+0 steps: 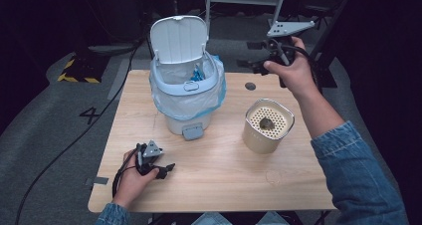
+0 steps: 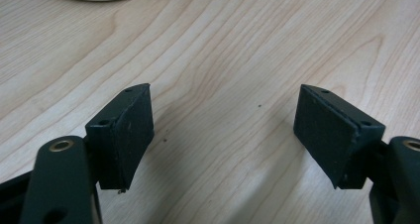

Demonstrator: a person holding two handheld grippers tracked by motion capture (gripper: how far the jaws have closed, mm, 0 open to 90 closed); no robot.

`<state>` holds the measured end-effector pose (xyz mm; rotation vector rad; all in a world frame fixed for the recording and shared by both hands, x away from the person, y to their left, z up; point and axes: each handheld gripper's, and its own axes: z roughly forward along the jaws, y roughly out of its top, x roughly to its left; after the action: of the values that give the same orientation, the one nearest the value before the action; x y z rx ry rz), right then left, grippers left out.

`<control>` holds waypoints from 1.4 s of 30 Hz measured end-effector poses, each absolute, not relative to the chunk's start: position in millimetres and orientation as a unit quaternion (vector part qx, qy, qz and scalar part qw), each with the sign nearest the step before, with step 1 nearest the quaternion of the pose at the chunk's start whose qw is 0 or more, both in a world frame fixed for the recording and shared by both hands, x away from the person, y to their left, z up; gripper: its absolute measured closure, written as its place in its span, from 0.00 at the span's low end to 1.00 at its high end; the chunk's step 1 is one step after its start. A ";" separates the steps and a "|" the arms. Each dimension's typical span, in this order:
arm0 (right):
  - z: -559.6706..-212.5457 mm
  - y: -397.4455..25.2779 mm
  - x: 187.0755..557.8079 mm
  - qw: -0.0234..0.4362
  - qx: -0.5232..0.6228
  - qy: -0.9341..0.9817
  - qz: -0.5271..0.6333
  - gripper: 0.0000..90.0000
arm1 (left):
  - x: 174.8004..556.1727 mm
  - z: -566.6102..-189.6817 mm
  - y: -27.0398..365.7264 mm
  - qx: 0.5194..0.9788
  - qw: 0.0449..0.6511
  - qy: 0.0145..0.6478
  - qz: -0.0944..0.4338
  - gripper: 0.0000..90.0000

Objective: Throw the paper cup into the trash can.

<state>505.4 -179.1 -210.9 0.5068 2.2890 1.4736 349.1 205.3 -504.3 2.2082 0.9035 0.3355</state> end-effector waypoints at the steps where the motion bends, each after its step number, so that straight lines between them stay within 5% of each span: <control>1: -210.9 -185.2 503.2 0.187 0.182 0.813 0.520 0.26 | 348.9 -504.0 206.6 0.856 0.356 0.351 0.130 0.26; 23: -240.5 -304.8 450.4 0.188 0.258 0.803 0.502 0.26 | 349.0 -504.1 207.6 0.856 0.355 0.351 0.133 0.26; 42: -307.6 -331.8 413.7 0.195 0.279 0.824 0.452 0.23 | 349.0 -504.0 207.6 0.856 0.355 0.351 0.133 0.26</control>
<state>413.7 -331.8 -307.6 0.7809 2.3105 1.2674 349.0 207.6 -504.0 2.2127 0.9080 0.3447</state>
